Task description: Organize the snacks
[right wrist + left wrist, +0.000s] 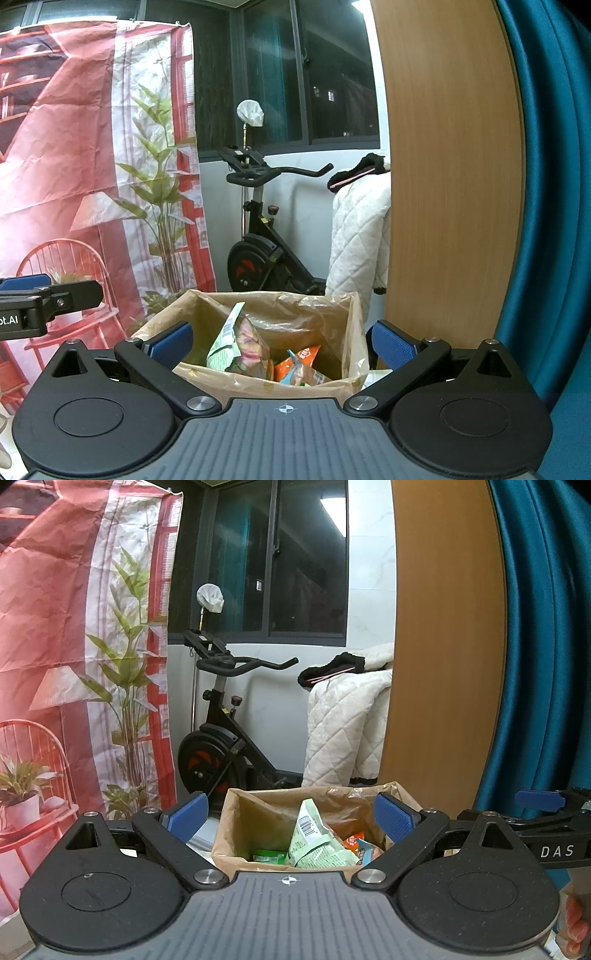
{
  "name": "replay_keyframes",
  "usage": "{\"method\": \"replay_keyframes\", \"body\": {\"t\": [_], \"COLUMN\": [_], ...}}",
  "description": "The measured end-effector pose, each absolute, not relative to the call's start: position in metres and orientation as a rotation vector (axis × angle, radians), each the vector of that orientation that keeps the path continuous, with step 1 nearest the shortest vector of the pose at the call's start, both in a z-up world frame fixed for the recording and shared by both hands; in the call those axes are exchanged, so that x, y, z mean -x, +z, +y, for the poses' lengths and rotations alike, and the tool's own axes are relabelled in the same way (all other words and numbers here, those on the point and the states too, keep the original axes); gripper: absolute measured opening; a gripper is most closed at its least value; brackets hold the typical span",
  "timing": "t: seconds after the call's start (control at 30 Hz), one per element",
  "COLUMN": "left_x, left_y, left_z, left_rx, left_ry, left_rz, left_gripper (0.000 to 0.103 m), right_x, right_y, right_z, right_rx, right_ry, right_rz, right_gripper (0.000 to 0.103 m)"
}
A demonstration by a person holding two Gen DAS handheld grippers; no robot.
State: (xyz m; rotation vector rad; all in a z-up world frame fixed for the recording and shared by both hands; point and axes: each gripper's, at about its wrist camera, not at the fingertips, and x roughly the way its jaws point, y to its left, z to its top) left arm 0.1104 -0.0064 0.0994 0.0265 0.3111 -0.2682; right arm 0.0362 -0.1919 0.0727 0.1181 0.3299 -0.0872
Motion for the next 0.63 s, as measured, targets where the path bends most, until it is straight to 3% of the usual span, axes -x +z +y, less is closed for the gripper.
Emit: {"method": "replay_keyframes", "body": {"t": [0.63], "left_x": [-0.109], "left_y": [0.099], "left_z": [-0.004], "left_rx": [-0.013], "left_ry": [-0.273], "left_rz": [0.312], "left_gripper": [0.097], "right_x": [-0.039], "right_y": [0.061], "right_z": [-0.193], "right_rx": [-0.118], "right_ry": [-0.082], "right_rz": [0.344], "right_gripper": [0.102]}}
